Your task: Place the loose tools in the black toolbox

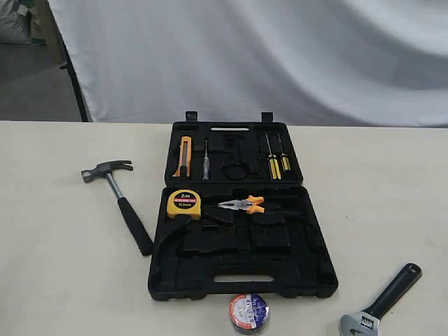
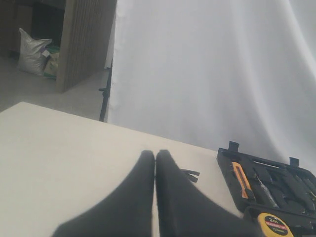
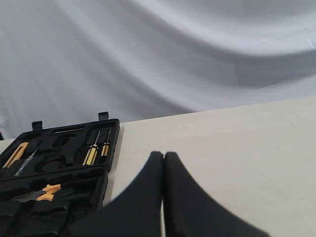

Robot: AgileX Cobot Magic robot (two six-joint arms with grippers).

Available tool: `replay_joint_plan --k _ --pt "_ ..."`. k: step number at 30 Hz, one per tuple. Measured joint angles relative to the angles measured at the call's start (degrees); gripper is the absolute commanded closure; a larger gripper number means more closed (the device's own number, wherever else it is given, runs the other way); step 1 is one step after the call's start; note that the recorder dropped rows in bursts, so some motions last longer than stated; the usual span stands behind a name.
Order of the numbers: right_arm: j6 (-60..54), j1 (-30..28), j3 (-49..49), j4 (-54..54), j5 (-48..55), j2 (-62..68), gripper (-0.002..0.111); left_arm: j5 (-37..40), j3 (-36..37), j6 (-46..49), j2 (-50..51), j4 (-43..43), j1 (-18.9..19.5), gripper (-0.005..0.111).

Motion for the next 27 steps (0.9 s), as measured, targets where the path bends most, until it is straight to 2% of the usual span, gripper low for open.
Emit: replay_joint_plan --k 11,18,27 --pt "0.2 0.0 0.0 0.2 0.0 0.0 0.109 0.0 0.0 0.0 0.0 0.0 0.0 0.106" --pt "3.4 0.0 0.0 8.0 0.0 0.0 0.109 0.0 0.0 0.0 0.0 0.0 0.0 0.106" --pt "3.2 0.0 0.0 9.0 -2.3 0.0 0.109 0.0 0.0 0.0 0.0 0.0 0.0 0.106"
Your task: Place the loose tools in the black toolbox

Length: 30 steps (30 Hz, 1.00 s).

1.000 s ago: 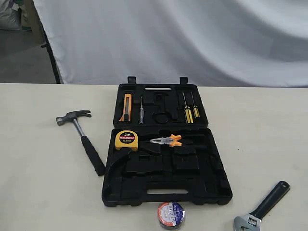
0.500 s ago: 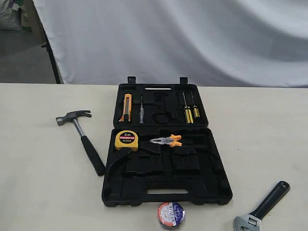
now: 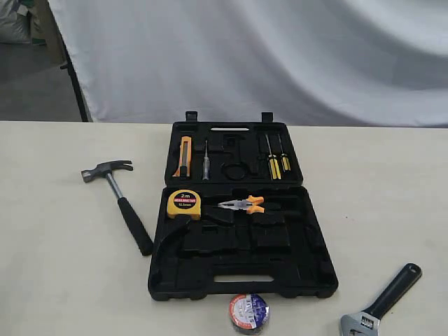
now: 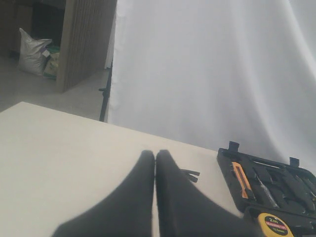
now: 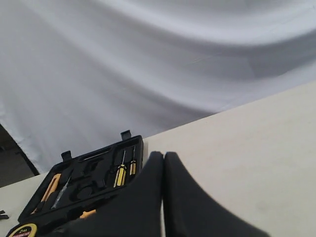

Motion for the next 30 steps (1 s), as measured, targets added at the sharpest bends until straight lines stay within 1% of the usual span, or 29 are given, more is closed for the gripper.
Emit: replay_joint_plan --k 8,21,26,30 --pt "-3.3 0.0 0.0 -0.1 -0.4 0.0 0.109 0.0 0.0 0.0 0.0 0.0 0.0 0.106" --pt "-4.0 0.1 0.0 -0.1 1.5 0.0 0.109 0.0 0.0 0.0 0.0 0.0 0.0 0.106" --pt "-4.5 2.2 0.0 -0.1 1.8 0.2 0.109 0.0 0.0 0.0 0.0 0.0 0.0 0.106" --pt "-4.6 4.4 0.0 -0.1 0.1 5.1 0.109 0.0 0.0 0.0 0.0 0.0 0.0 0.106"
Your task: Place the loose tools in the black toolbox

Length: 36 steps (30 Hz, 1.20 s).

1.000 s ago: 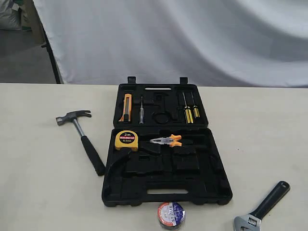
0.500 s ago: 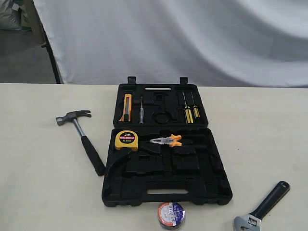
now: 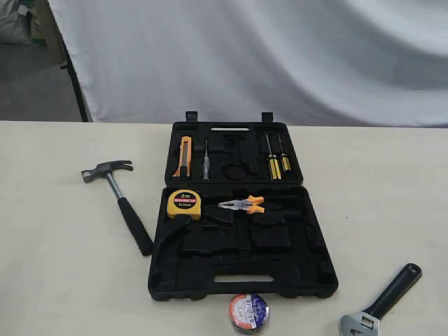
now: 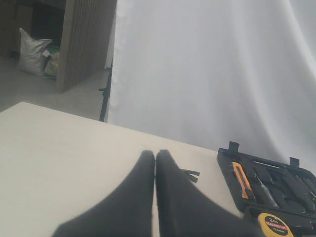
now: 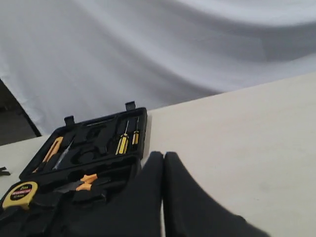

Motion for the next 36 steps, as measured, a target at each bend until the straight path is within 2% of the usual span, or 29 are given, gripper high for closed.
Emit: replay_joint_plan --k 4,9,12,20,26,28,33,36 --pt "0.0 1.8 0.0 0.0 -5.2 12.6 0.109 0.0 0.0 0.0 0.0 0.0 0.0 0.106" --pt "0.3 2.0 -1.6 0.0 -6.4 28.6 0.109 0.0 0.0 0.0 0.0 0.0 0.0 0.106" --pt "4.2 2.8 -3.6 0.0 -8.1 39.4 0.109 0.0 0.0 0.0 0.0 0.0 0.0 0.106" --pt "5.8 20.3 -4.8 0.0 -23.3 53.2 0.108 0.0 0.0 0.0 0.0 0.0 0.0 0.106" --pt "5.8 25.0 -11.3 0.8 -20.2 59.9 0.108 0.0 0.0 0.0 0.0 0.0 0.0 0.106" --pt "5.8 25.4 -14.0 1.0 -18.5 62.6 0.102 0.0 0.0 0.0 0.0 0.0 0.0 0.106" --pt "5.8 25.8 -19.2 1.4 -17.6 69.4 0.063 0.0 0.0 0.0 0.0 0.0 0.0 0.106" --pt "5.0 27.4 -22.6 0.8 -17.0 72.9 0.045 0.0 0.0 0.0 0.0 0.0 0.0 0.106"
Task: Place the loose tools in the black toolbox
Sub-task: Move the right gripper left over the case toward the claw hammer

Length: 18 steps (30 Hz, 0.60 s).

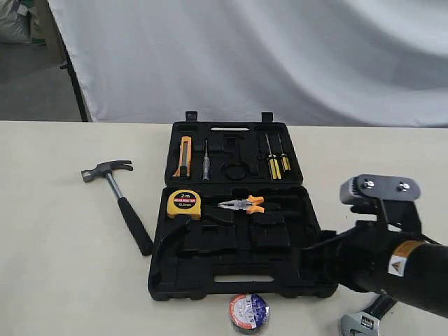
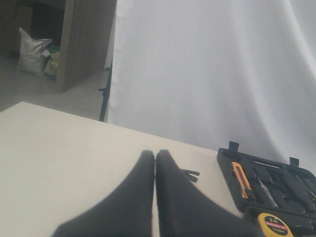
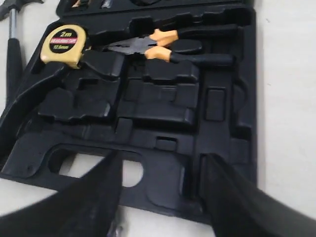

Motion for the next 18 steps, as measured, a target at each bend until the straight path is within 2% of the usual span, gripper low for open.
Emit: replay_joint_plan --k 2,4,8,14,18 --pt "-0.9 3.4 -4.2 -1.4 1.7 3.0 0.041 0.0 0.0 0.0 0.0 0.0 0.0 0.106" --pt "-2.6 6.6 -9.7 -1.9 4.1 6.4 0.041 0.0 0.0 0.0 0.0 0.0 0.0 0.106" --pt "-8.4 11.4 -26.6 -2.1 13.8 16.0 0.042 0.0 0.0 0.0 0.0 0.0 0.0 0.106" --pt "-15.6 12.7 -49.8 -2.1 29.9 30.4 0.042 0.0 0.0 0.0 0.0 0.0 0.0 0.106" --pt "-17.6 12.8 -59.1 -2.1 33.7 36.9 0.042 0.0 0.0 0.0 0.0 0.0 0.0 0.106"
